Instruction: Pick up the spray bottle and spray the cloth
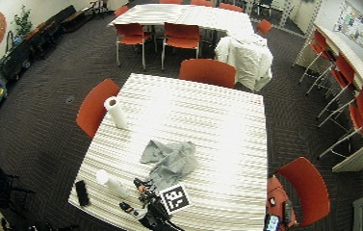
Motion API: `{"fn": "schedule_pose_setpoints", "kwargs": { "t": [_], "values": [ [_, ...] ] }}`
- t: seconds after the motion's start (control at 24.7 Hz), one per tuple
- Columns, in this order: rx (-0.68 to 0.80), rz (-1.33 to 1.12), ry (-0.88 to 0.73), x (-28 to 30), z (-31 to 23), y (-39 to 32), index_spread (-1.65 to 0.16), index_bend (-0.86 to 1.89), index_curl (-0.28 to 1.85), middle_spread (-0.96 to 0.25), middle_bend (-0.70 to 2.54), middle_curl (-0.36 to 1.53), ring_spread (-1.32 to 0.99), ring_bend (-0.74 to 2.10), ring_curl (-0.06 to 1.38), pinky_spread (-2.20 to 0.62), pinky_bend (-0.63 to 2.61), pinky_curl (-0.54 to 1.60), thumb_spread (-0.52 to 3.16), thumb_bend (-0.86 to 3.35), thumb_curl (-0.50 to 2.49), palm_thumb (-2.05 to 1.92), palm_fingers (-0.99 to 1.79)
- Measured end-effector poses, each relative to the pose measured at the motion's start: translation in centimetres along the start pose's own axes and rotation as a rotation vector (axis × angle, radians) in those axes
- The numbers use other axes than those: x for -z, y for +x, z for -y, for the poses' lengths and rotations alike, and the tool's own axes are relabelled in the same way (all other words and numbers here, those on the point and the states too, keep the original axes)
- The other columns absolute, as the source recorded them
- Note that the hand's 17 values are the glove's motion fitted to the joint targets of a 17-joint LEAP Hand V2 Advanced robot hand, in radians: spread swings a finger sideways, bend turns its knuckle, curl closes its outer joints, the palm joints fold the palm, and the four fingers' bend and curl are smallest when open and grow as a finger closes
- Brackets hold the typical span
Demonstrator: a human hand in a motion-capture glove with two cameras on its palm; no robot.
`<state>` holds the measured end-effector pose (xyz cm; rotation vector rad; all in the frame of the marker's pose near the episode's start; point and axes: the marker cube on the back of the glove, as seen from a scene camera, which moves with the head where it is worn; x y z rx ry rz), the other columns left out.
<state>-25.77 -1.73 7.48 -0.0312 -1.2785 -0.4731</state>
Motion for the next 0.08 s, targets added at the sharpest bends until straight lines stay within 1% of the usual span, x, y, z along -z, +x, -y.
{"fn": "schedule_pose_setpoints", "kwargs": {
  "t": [0.08],
  "values": [
    [-0.064,0.056,-0.005,-0.12,-0.19,-0.99,-0.29,0.14,0.30,-0.01,0.20,0.43,0.01,0.30,0.41,0.16,0.34,0.36,0.98,-0.02,0.58,1.05,0.24]
  ]
}}
